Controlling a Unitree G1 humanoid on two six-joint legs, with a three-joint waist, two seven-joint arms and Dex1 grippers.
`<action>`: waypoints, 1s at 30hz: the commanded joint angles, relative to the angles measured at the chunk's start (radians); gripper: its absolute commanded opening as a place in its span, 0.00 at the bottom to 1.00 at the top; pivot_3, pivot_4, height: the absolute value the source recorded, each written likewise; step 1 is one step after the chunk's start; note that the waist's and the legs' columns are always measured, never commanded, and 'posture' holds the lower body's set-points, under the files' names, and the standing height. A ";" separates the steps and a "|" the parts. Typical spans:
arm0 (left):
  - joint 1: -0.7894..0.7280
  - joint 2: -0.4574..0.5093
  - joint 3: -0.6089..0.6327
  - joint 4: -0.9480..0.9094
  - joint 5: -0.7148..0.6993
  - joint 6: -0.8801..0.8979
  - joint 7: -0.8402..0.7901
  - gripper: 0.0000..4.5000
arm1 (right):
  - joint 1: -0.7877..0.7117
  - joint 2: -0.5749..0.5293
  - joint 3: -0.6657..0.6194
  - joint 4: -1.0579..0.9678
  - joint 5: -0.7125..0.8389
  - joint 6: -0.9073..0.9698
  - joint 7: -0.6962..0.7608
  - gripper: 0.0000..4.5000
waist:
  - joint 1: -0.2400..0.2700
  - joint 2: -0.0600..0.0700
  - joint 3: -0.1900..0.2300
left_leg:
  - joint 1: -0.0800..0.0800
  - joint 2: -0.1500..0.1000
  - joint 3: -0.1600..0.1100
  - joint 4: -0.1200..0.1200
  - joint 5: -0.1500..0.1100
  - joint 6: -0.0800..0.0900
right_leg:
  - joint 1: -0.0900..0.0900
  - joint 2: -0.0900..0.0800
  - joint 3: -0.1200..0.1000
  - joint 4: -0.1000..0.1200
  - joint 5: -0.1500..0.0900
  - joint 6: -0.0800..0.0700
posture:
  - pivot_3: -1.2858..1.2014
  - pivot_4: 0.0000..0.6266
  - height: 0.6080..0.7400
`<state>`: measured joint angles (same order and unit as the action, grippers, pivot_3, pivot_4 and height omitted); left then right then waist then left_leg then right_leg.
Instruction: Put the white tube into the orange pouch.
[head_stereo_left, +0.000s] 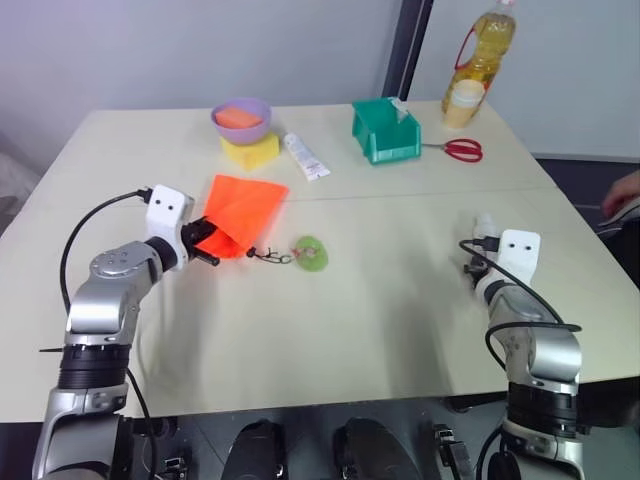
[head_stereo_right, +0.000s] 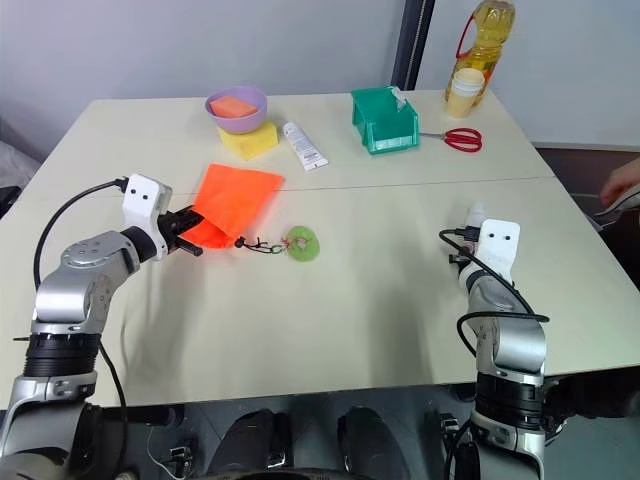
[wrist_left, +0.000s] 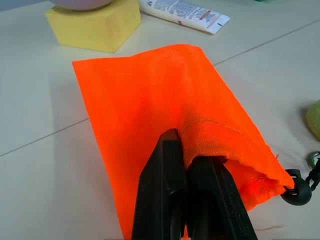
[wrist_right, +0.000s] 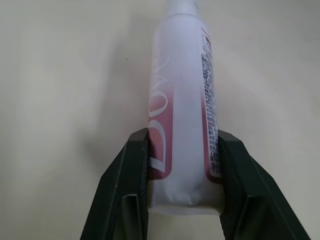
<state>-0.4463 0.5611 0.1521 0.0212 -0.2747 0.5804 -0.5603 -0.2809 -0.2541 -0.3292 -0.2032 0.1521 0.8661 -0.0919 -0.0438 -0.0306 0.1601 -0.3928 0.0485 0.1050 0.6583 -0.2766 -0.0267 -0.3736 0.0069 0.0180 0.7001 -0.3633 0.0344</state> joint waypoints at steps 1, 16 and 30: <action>-0.022 0.002 0.021 -0.015 -0.014 -0.017 0.002 0.00 | -0.007 -0.014 0.003 -0.046 -0.006 -0.026 0.013 0.25 | 0.000 0.000 0.000 | 0.000 0.000 0.000 0.000 0.000 0.000 | 0.000 0.000 0.000 0.000 0.000 0.000 | 0.52 0.24 1.00; -0.150 0.043 0.029 0.121 -0.104 0.050 -0.143 0.00 | -0.056 -0.193 0.508 -0.293 0.145 -0.185 0.646 0.25 | 0.001 0.002 0.003 | 0.000 0.000 0.000 -0.006 0.001 -0.001 | -0.001 0.001 0.000 -0.004 0.000 0.000 | 0.52 0.24 1.00; -0.266 0.016 0.073 0.148 -0.221 0.217 -0.132 0.00 | -0.295 0.044 0.784 0.005 0.032 -0.161 0.642 0.25 | 0.001 0.001 0.003 | -0.001 0.000 -0.001 -0.002 0.001 -0.001 | -0.002 -0.001 -0.001 -0.002 0.000 0.000 | 0.52 0.24 1.00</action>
<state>-0.6842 0.5758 0.1879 0.2021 -0.4607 0.7764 -0.7024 -0.5514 -0.2291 0.4602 -0.1920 0.1902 0.7143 0.5554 -0.0425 -0.0300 0.1630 -0.3940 0.0484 0.1042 0.6570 -0.2759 -0.0276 -0.3752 0.0063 0.0175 0.6984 -0.3633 0.0343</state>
